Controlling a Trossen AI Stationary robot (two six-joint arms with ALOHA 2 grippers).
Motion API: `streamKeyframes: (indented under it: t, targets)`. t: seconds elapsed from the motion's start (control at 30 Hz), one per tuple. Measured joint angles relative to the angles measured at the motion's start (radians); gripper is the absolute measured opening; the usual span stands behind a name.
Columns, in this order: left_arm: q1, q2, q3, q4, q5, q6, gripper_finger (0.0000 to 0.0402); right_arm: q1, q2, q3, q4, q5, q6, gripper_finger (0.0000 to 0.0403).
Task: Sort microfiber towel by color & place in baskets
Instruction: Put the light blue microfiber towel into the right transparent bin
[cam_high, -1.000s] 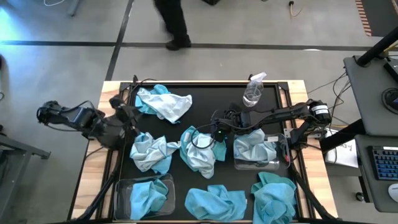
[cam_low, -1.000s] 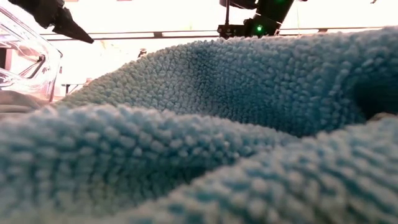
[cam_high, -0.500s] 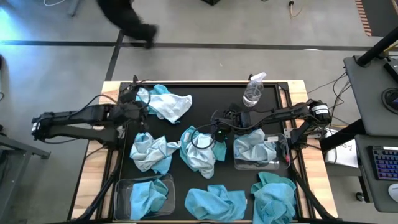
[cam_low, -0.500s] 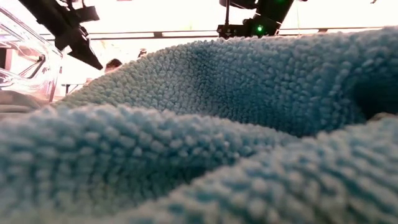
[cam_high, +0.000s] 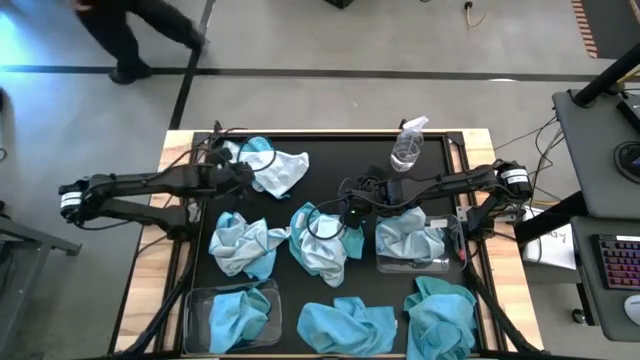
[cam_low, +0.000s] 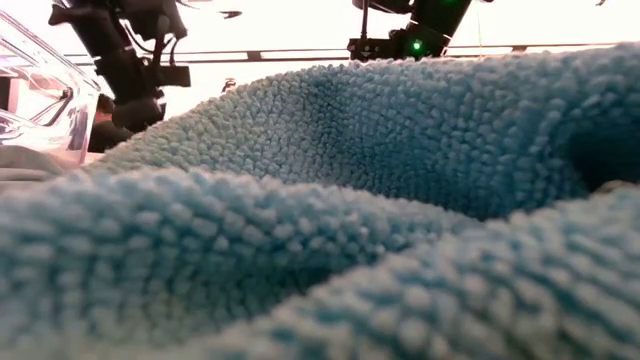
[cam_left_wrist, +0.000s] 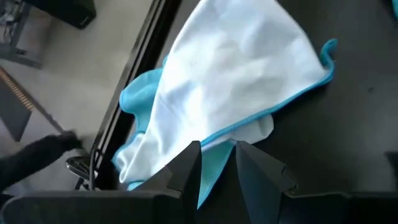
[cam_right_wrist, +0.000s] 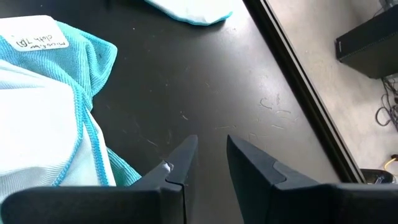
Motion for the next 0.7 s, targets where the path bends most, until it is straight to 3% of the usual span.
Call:
streamKeyframes:
  t: [0.57, 0.7]
  targets:
    - [0.030, 0.220, -0.005, 0.063, -0.041, 0.015, 0.0087, 0.000, 0.000, 0.000, 0.001, 0.000, 0.000, 0.0082]
    - [0.049, 0.229, -0.005, 0.163, 0.028, 0.076, 0.0087, 0.000, 0.000, 0.000, 0.001, 0.000, 0.000, 0.0082]
